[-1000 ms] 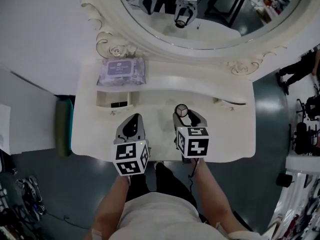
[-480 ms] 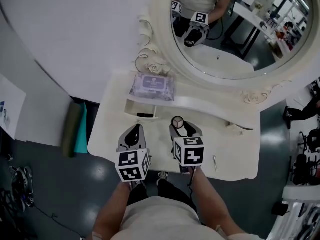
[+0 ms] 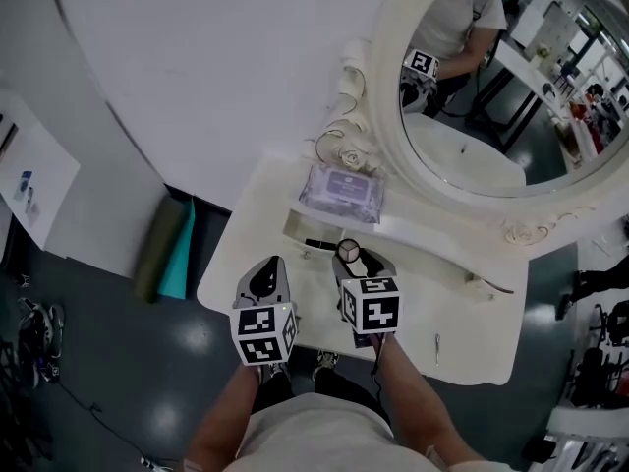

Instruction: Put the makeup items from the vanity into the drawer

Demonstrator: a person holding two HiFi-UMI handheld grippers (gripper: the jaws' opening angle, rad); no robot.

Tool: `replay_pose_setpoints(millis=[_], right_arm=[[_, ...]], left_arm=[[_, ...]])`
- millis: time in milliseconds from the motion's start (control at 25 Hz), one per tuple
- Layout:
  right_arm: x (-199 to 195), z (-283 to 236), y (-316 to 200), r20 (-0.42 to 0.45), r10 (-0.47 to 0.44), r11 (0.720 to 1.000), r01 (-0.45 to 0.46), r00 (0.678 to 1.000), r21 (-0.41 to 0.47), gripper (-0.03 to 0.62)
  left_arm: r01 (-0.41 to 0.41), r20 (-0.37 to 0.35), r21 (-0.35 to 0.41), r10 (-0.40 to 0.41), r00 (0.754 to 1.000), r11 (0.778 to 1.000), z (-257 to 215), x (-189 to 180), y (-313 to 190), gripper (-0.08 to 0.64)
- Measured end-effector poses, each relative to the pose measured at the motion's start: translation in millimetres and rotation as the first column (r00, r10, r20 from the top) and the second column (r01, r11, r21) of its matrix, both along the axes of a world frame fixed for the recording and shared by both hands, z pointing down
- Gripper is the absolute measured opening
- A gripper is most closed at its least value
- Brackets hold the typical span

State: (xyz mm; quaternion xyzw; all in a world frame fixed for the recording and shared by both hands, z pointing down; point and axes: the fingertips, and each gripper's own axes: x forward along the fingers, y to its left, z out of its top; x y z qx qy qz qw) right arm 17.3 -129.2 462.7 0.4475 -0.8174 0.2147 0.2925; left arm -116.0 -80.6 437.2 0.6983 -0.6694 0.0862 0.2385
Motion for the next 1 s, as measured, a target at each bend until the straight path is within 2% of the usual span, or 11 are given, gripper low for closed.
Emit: replay_pose_setpoints(millis=[480,1000], right_arm=[[-51.9,15.5,-16.5,-0.004,-0.103,0.994,0.103,0.995,-0.042,0.215],[-86.5,39.7,-32.7,-0.033,-0.181,0.979,0.176,0.983,-0.102,0.215]], left_arm=[[0.095,-0.021,-0.040,-0.096,0.995,0.995,16.6,-43.7,0.5,0.009],[0.170,-0.069,-0.090,-0.177,0.982,0.981,41.9,-72.8,-7.4,0.011]])
